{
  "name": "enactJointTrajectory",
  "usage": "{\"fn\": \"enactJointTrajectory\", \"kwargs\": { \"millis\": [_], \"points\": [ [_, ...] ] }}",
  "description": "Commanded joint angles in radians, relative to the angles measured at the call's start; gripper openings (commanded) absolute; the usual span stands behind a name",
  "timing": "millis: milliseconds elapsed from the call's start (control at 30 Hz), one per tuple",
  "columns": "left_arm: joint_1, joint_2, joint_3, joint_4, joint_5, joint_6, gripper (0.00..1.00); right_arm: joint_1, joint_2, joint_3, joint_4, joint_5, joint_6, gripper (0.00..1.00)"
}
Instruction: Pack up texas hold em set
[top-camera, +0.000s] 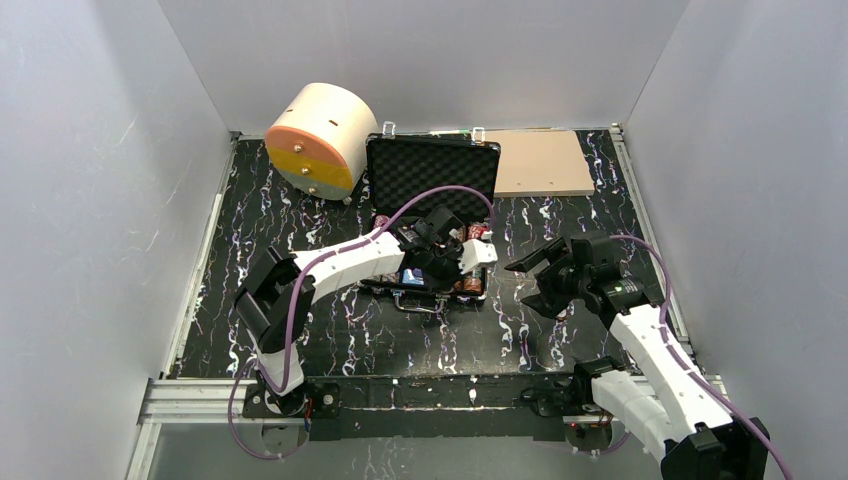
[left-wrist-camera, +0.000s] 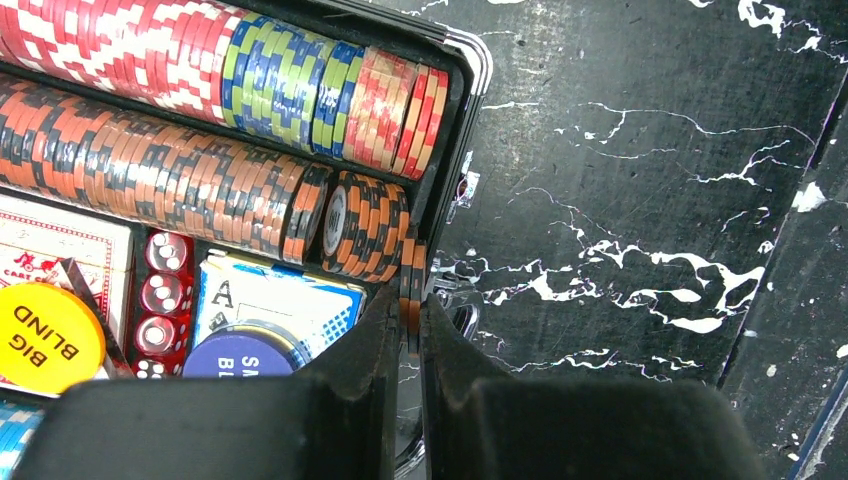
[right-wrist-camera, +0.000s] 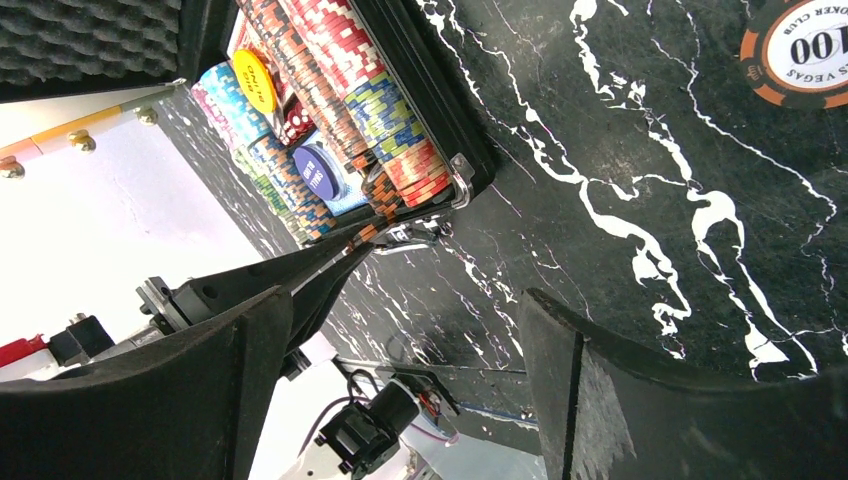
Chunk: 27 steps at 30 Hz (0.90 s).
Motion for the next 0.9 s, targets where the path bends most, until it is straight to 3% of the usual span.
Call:
{"fn": "enactJointTrajectory", "kwargs": {
  "millis": [0,367,867],
  "points": [
    [0.010,-0.051,0.036,-0.019,-0.077,-0.001,0.00,-0.004,0.012,-0.005,0.039,-0.003,-0.023,0.90],
    [0.011,0.017,0.098,0.009,-0.040,-0.140,0.00,-0.004,0.030,-0.007,0.051,-0.009,-0.032,0.90],
    [0.011,0.053,0.140,-0.016,-0.052,-0.103,0.00,-0.005,0.028,-0.010,0.054,-0.011,-0.037,0.90]
  ]
}}
